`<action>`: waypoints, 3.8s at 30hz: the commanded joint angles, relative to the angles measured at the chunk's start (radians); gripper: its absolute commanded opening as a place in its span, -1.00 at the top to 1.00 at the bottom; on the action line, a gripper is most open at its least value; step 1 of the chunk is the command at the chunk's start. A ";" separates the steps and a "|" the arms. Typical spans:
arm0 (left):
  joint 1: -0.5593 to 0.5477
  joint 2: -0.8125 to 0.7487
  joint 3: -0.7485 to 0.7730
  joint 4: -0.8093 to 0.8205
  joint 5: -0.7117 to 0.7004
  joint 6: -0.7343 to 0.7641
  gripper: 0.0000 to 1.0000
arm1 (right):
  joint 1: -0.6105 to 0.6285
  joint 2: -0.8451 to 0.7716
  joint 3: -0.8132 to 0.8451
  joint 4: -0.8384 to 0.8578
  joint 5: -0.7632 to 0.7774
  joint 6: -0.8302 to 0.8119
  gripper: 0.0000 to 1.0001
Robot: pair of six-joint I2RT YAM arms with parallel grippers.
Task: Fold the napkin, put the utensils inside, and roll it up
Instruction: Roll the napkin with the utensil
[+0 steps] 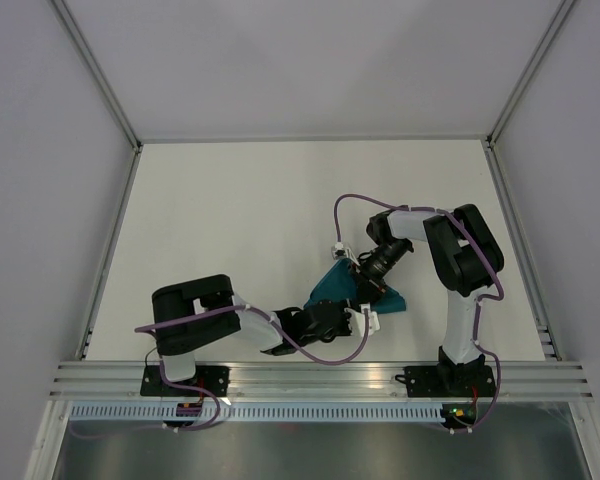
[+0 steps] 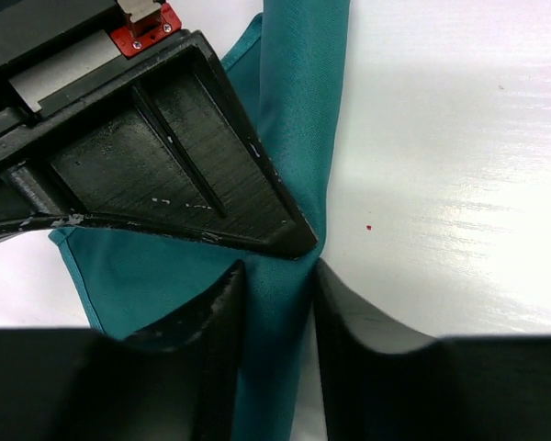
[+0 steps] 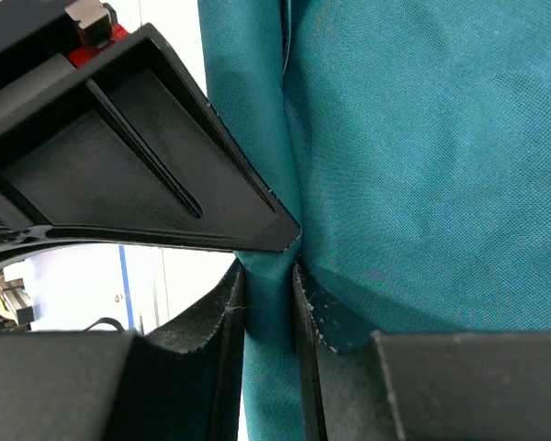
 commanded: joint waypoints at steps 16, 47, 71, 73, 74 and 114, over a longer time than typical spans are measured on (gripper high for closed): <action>0.062 0.021 0.035 -0.194 0.202 -0.239 0.95 | -0.009 -0.140 -0.051 0.221 0.109 0.063 0.03; 0.510 0.269 0.256 -0.375 1.066 -0.762 0.95 | 0.032 -0.913 -0.613 0.733 0.285 0.110 -0.26; 0.541 0.322 0.310 -0.406 1.155 -0.805 0.80 | 0.335 -0.779 -0.718 1.000 0.543 0.185 0.01; 0.541 0.316 0.314 -0.410 1.163 -0.800 0.57 | 0.336 -0.776 -0.718 0.996 0.545 0.185 0.14; 0.541 0.306 0.317 -0.413 1.166 -0.800 0.48 | 0.336 -0.776 -0.715 0.990 0.546 0.185 0.18; 0.206 -0.467 -0.247 0.114 -0.246 -0.290 0.10 | 0.151 -0.211 -0.237 0.369 0.240 0.082 0.72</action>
